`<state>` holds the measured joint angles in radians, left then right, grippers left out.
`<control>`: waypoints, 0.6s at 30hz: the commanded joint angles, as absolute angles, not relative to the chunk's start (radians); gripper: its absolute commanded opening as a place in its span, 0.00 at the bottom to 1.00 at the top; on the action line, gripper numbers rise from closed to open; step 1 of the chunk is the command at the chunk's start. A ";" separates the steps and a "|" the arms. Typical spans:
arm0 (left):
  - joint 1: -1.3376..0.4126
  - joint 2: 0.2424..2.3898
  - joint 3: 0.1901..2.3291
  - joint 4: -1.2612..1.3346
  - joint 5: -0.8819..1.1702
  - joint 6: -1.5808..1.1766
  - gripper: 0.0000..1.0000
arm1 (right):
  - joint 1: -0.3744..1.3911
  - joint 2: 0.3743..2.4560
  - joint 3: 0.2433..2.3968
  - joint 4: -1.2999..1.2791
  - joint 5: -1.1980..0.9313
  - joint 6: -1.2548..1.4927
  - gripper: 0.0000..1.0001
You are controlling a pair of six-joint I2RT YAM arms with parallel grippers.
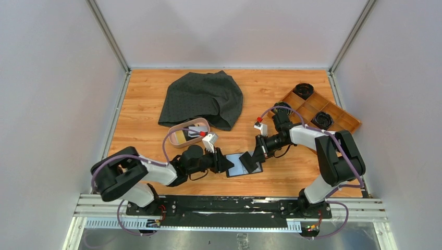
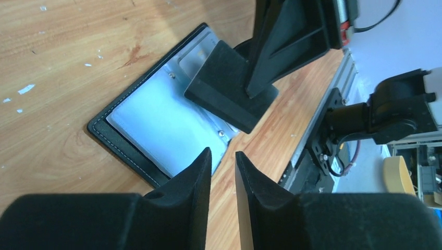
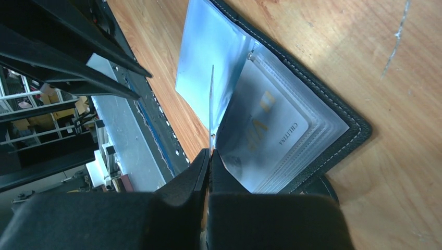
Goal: Put the credit cards into the card holder
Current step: Insert the credit card into the card holder.
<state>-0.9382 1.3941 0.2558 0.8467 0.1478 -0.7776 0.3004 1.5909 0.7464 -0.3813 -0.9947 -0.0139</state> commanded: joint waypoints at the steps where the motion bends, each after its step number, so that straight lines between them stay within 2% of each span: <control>1: -0.940 1.517 0.296 0.963 0.167 -0.801 0.25 | 0.282 1.605 0.753 -0.394 -0.963 0.029 0.00; 18: -0.940 1.623 0.271 0.916 0.089 -0.810 0.13 | 0.273 1.647 0.739 -0.368 -0.929 0.164 0.00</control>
<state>-0.9382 1.6035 0.2821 0.9180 0.1219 -0.8097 0.2916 1.6268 0.7464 -0.3634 -0.9585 0.1257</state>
